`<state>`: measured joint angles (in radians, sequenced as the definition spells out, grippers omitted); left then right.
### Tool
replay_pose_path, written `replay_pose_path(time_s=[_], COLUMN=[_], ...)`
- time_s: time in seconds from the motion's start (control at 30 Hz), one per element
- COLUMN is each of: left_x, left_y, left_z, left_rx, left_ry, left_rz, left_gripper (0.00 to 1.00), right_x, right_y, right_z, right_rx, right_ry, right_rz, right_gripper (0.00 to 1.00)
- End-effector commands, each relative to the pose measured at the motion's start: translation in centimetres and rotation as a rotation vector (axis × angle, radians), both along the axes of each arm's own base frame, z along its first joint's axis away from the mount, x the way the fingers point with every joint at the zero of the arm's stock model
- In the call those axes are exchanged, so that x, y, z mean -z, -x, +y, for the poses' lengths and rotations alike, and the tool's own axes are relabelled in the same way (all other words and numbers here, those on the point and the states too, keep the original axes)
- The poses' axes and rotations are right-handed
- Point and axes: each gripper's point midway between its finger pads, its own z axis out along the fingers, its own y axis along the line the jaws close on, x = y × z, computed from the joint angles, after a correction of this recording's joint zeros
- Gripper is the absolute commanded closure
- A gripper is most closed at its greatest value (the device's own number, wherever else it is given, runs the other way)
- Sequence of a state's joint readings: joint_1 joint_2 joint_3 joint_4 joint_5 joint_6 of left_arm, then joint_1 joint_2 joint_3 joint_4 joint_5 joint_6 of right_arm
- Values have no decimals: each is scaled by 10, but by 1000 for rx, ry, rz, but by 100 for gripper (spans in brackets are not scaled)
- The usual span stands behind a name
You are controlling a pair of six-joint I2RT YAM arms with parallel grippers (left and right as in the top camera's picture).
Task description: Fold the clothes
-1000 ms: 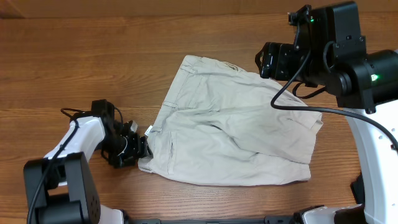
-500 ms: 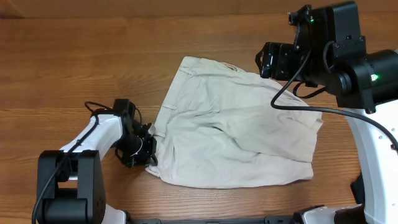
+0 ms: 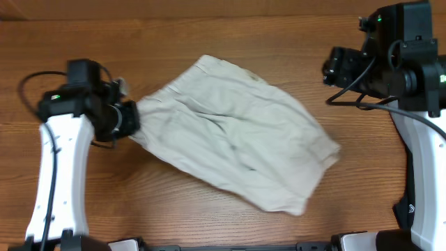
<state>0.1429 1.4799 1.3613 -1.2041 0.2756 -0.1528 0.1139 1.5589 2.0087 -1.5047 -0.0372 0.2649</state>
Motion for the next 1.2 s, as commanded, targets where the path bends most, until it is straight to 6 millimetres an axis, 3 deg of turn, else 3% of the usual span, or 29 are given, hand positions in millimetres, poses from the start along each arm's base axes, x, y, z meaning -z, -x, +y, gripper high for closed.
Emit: replay_pose_path(time_s=[0.0,0.17,0.27,0.37,0.67,0.77,1.03,1.07,1.1,1.13,1.17], left_x=[-33,-37,-35,-33,-33,-33,-31,-31,-31,-31,-31], left_y=[0,7,13,16,17,17,21,22,22,22,22], left_z=[33,38,42,48,48,48,47,47,47,47,47], left_rx=[-126,-121,-126,-136,-137,-137,-135,-135,-134,-134,-134], left_ry=[-106,-129,-152,-187,-190,-189,-187,-187,-187,-187,-187], left_rz=[-82,-80,-54,-37,-32,-31,-15,-12,-10,-10,-10], left_gripper=[96,96,96,96,96,96,96,96,96,96,96], right_x=[16,60,97,138,247,269,319,322,323,322,320], right_y=[-5,-11,-14,-11,18,23,20,22,23,24,25], right_z=[0,19,31,46,48,47,52,54,58,61,64], right_rx=[-3,-54,-102,-183,-194,-172,-150,-156,-165,-172,-180], right_ry=[1,-35,-53,-81,-62,-69,-114,-131,-152,-172,-189], right_rz=[61,194,275,362,556,562,470,468,467,470,474], right_gripper=[27,26,25,18,22,30,29,31,39,63,74])
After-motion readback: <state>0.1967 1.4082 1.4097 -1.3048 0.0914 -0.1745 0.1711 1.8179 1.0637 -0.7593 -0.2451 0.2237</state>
